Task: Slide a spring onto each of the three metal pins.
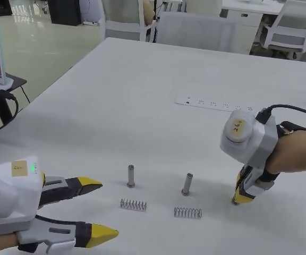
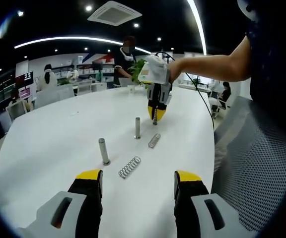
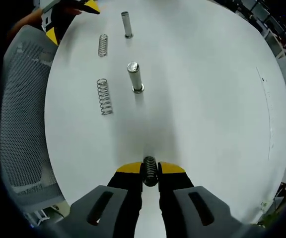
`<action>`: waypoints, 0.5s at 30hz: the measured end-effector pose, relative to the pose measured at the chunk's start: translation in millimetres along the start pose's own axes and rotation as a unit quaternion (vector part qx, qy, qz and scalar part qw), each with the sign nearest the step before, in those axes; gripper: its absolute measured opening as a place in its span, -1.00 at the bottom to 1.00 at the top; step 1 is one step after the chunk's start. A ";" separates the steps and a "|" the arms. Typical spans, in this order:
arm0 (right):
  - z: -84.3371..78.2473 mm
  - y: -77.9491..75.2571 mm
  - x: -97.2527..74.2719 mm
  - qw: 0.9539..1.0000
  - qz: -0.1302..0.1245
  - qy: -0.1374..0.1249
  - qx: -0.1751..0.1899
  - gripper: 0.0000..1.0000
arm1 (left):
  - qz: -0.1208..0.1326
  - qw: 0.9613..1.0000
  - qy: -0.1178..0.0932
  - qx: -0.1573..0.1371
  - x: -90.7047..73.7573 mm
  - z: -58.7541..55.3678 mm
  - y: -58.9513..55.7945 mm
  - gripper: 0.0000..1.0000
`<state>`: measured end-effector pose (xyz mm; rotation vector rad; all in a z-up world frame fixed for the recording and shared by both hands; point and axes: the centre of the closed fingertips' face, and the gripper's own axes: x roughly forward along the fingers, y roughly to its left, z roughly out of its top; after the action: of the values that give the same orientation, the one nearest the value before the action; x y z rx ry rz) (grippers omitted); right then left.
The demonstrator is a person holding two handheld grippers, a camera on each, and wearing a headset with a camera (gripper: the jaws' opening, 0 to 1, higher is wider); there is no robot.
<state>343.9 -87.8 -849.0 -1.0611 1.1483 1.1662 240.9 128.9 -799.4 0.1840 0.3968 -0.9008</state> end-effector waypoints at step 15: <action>0.2 1.6 4.7 1.000 -0.001 -0.004 -0.007 -0.63 | 0.000 1.000 0.000 -0.002 -0.1 -0.2 -0.4 0.06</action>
<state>342.5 -86.8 -853.7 -1.0671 1.1338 1.1772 240.5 128.8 -799.5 0.1794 0.3985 -0.8989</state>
